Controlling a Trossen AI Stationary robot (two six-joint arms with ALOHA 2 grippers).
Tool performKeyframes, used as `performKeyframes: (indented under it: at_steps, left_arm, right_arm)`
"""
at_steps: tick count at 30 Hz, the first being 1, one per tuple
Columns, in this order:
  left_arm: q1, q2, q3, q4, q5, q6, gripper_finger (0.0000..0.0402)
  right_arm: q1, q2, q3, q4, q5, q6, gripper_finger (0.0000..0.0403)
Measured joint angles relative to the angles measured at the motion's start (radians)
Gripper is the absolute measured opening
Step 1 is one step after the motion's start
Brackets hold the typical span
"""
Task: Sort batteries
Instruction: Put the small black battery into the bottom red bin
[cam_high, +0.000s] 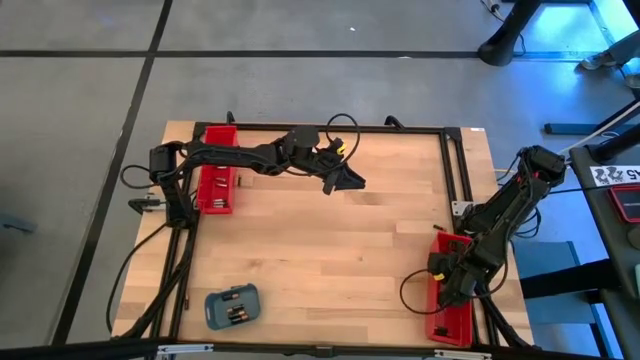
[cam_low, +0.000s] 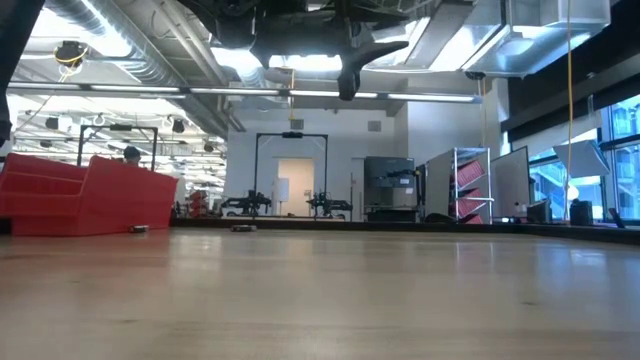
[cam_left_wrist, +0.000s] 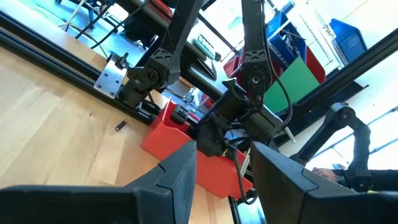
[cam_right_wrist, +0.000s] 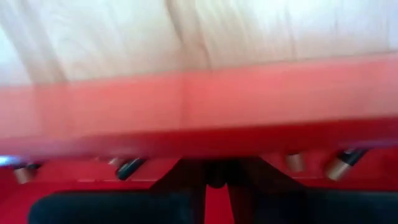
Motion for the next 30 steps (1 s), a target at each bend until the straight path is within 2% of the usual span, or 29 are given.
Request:
performKeyframes:
  at_steps: [8,13,17,20,25,30]
  left_arm:
    - [0.000,0.000,0.000,0.000,0.000,-0.015,0.0141]
    - [0.000,0.000,0.000,0.000,0.000,-0.018,0.0141]
    - [0.000,0.000,0.000,0.000,0.000,-0.020,0.0141]
    - [0.000,0.000,0.000,0.000,0.000,-0.022,0.0141]
    - [0.000,0.000,0.003,0.007,0.000,-0.018,0.0141]
    - [-0.006,-0.006,0.031,0.004,-0.003,0.062,0.0141]
  right_arm:
    - [0.000,0.000,-0.021,0.007,0.004,-0.021,0.0053]
    - [0.000,-0.001,-0.020,0.006,0.032,-0.027,0.0092]
    - [0.000,-0.001,-0.001,-0.002,0.003,-0.027,0.0129]
    - [0.000,-0.003,0.051,-0.033,-0.027,-0.026,0.0147]
    - [0.000,-0.003,0.199,-0.178,-0.029,-0.021,0.0151]
    - [0.000,-0.003,0.380,-0.353,0.045,0.013,0.0151]
